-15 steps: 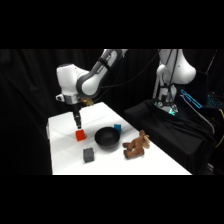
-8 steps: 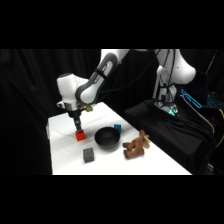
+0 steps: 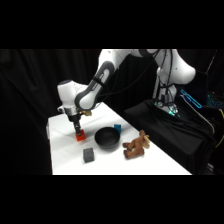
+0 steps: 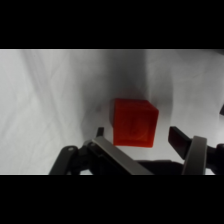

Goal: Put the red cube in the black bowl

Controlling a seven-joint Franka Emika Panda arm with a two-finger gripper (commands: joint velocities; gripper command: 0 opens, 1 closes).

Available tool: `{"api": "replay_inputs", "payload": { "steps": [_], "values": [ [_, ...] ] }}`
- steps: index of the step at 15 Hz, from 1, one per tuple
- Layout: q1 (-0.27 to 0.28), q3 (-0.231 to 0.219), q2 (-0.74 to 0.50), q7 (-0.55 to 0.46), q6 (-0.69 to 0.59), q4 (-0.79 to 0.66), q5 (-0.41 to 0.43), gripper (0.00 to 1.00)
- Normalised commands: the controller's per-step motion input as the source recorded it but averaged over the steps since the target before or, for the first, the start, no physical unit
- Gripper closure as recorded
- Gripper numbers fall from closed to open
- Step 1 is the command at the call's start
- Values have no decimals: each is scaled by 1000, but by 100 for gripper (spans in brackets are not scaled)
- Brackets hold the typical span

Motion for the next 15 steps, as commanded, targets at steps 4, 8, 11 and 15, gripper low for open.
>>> {"api": "replay_inputs", "payload": {
  "steps": [4, 8, 11, 15],
  "values": [
    [-92, 72, 179, -101, 83, 224, 102, 0],
    [-77, 90, 158, -103, 88, 197, 109, 0],
    [-55, 66, 132, -69, 105, 183, 105, 30],
    [-40, 39, 101, -45, 78, 172, 82, 56]
  ]
}}
